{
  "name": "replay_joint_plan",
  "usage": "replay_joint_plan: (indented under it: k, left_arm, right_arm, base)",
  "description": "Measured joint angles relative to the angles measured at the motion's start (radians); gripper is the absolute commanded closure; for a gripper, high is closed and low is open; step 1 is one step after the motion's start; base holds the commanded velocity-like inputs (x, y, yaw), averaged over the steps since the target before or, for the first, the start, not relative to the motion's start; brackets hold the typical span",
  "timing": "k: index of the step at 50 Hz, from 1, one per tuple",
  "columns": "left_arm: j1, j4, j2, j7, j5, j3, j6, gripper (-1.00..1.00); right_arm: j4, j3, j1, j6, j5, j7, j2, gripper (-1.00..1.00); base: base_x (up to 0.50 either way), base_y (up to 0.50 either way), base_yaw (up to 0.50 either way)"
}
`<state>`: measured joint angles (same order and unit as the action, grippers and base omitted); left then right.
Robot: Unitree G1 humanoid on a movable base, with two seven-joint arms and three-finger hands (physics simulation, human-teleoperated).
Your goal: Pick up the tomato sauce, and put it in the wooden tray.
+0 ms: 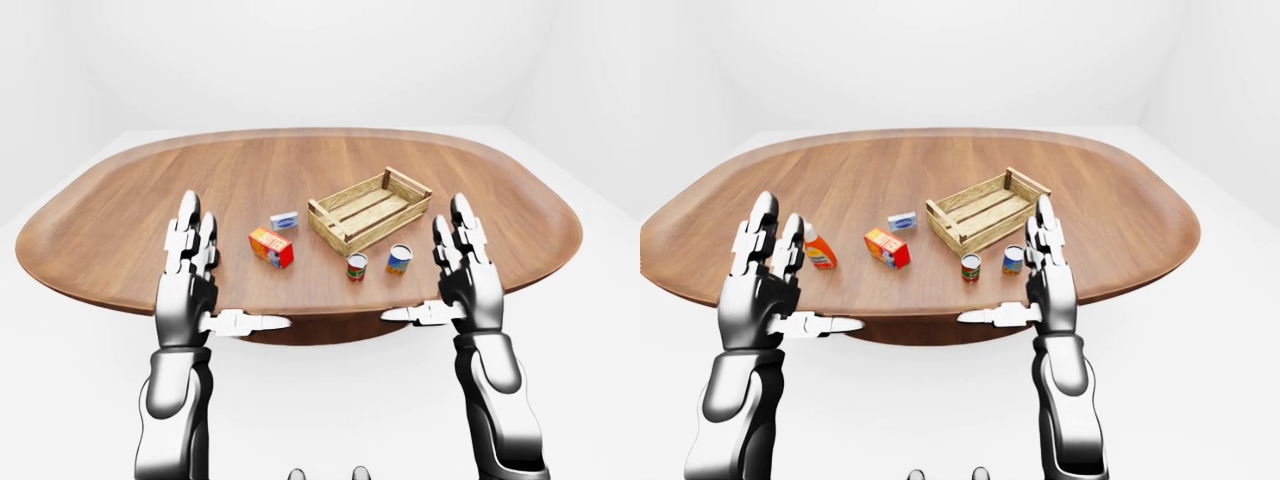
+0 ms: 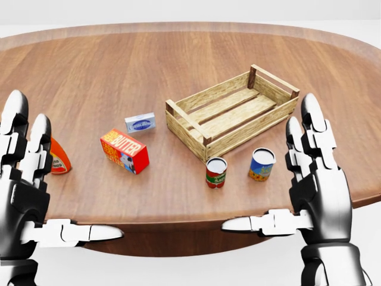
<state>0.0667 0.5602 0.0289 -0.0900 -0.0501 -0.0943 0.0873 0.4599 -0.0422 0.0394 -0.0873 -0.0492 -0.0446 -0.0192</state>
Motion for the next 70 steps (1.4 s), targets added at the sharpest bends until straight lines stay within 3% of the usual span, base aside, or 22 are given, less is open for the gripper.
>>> replay_joint_plan:
  k: [53,70]
  left_arm:
    - [-0.015,0.055,0.006,-0.013,-0.015,-0.051,0.000,-1.00]
    - [-0.011,0.059,0.007,-0.014,-0.015,-0.052,0.000,-1.00]
  right_arm:
    - [0.064,-0.023,0.006,0.000,-0.004,-0.019,-0.001,-1.00]
    - [0.065,-0.018,0.009,0.000,-0.003,-0.019,-0.001,-1.00]
  base:
    - [0.50,0.00,0.00]
    - [0.00,0.03,0.00]
